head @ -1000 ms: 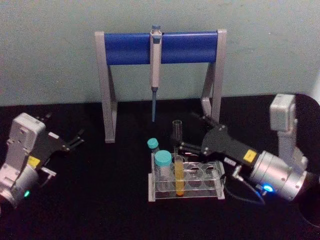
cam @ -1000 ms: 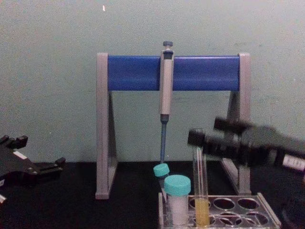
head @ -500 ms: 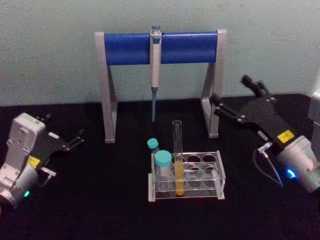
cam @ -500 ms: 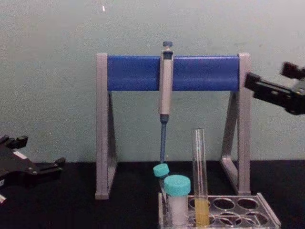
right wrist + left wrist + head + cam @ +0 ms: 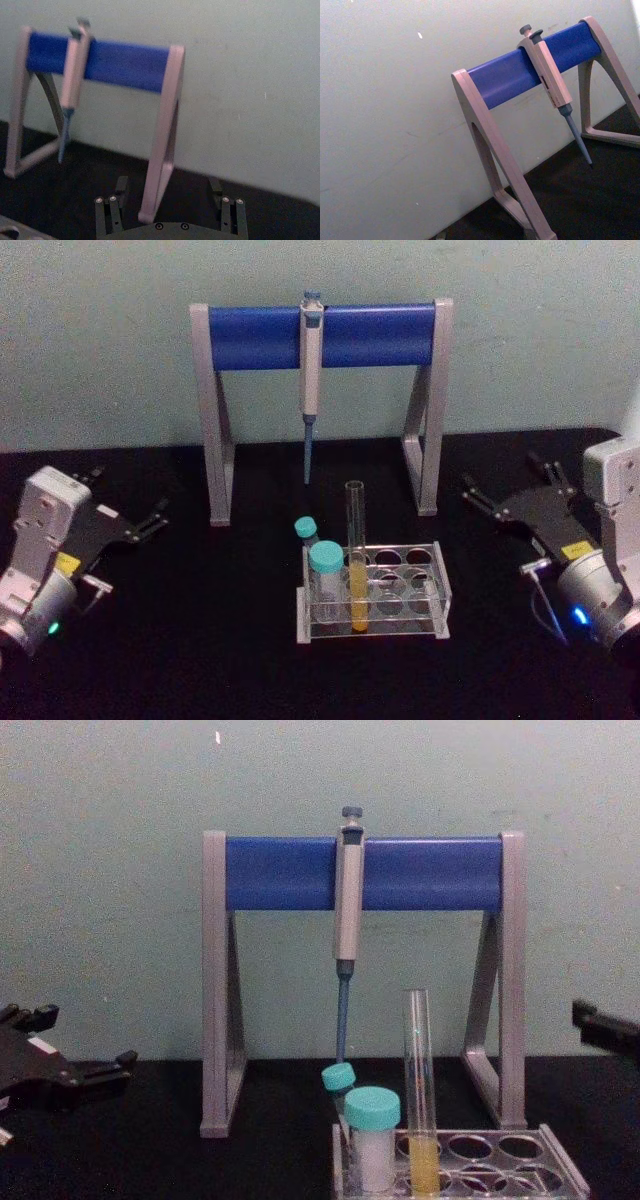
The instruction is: Pick up the test tube from the test tube rack, shake it, then place it back into the test tube rack.
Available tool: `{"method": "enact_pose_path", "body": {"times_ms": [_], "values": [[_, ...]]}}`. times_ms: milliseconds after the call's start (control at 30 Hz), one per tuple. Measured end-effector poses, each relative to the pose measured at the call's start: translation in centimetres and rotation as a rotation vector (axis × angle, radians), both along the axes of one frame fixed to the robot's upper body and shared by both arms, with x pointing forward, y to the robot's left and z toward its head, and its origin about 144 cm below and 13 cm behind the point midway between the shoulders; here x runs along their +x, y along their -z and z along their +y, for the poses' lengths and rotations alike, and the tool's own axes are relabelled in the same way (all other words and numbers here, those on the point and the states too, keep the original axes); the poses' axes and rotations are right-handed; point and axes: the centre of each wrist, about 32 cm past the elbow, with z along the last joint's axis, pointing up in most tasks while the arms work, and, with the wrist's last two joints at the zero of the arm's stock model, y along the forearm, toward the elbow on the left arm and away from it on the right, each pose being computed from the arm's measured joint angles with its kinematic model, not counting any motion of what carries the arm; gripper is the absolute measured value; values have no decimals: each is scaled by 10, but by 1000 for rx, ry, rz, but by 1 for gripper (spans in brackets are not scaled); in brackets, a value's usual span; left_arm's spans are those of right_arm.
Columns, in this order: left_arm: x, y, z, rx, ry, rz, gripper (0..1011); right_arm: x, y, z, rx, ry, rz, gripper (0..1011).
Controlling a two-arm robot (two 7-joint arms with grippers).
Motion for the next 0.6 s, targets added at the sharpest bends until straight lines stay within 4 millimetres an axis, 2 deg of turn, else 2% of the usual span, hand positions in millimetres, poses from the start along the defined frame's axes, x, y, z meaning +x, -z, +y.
{"method": "enact_pose_path", "body": {"times_ms": [333,600], "values": [[0,0,0,0,0,0,1001,0,20,4,-7,35,158,1000],[0,0,0,0,0,0,1001,0,30,6,4,32,220,1000]]}}
